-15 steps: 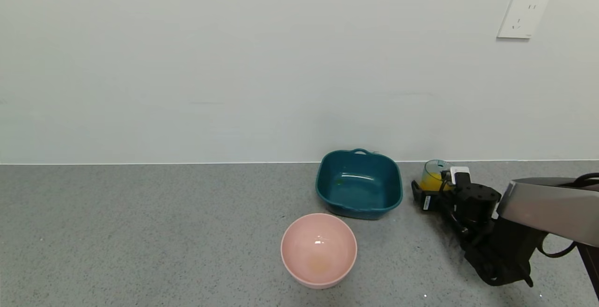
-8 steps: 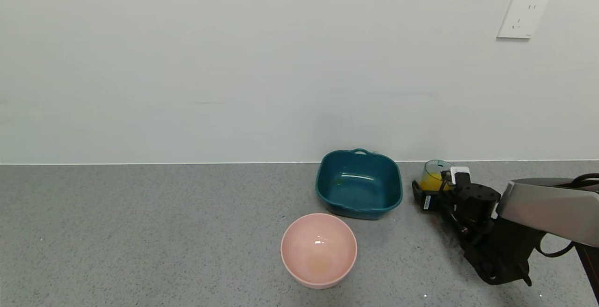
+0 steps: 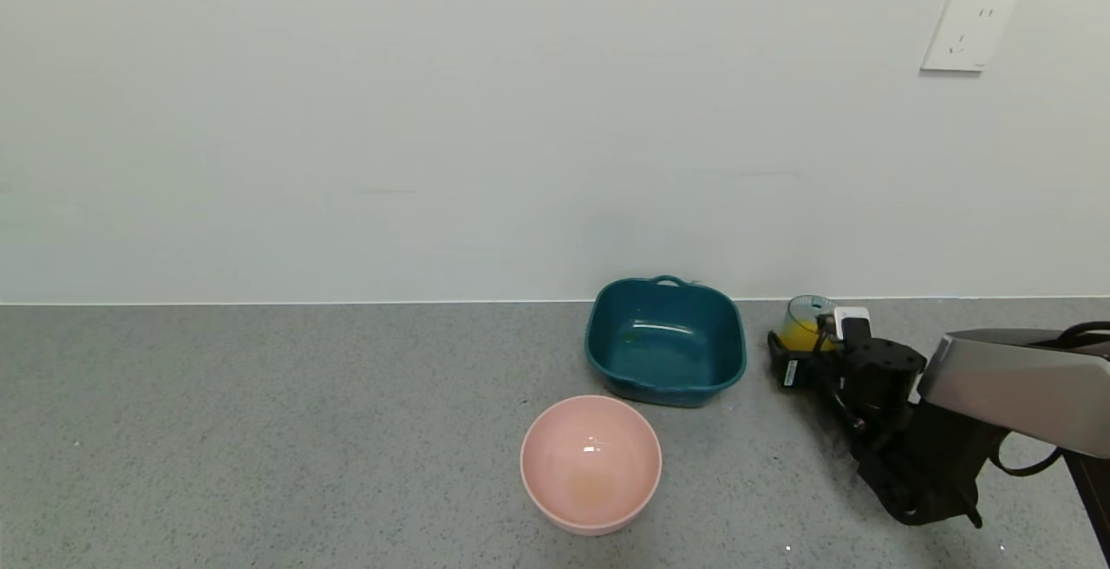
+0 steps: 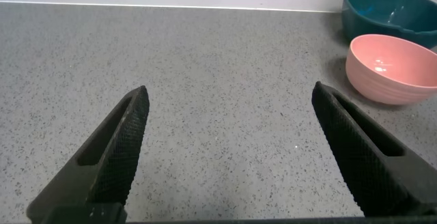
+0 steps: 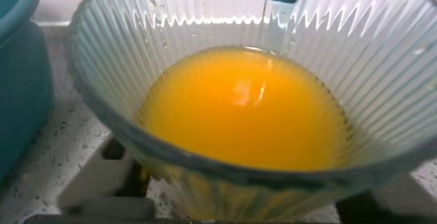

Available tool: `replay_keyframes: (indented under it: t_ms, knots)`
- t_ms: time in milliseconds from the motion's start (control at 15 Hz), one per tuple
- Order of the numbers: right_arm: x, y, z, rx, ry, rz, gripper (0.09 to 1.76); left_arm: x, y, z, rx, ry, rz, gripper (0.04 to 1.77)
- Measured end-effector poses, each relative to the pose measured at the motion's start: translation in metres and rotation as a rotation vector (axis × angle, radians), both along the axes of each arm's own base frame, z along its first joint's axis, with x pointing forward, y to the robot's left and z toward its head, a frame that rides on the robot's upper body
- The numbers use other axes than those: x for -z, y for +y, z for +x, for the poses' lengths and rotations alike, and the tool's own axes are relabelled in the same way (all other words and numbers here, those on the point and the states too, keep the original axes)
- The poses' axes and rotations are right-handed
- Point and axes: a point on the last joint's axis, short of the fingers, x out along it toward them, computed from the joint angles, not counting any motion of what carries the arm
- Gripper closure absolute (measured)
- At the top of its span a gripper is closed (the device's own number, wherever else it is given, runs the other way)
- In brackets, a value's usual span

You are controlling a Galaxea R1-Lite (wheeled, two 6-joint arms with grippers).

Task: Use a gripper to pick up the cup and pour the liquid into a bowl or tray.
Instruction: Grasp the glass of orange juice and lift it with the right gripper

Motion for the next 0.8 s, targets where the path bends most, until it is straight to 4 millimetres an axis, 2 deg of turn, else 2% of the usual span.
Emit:
replay_keyframes:
  t_ms: [800]
  knots:
    - [-0.0005, 0.0002, -0.0001, 0.000, -0.001, 0.000, 0.47, 0.0000, 0.0000, 0.0000, 0.000, 0.000, 0.000, 0.09]
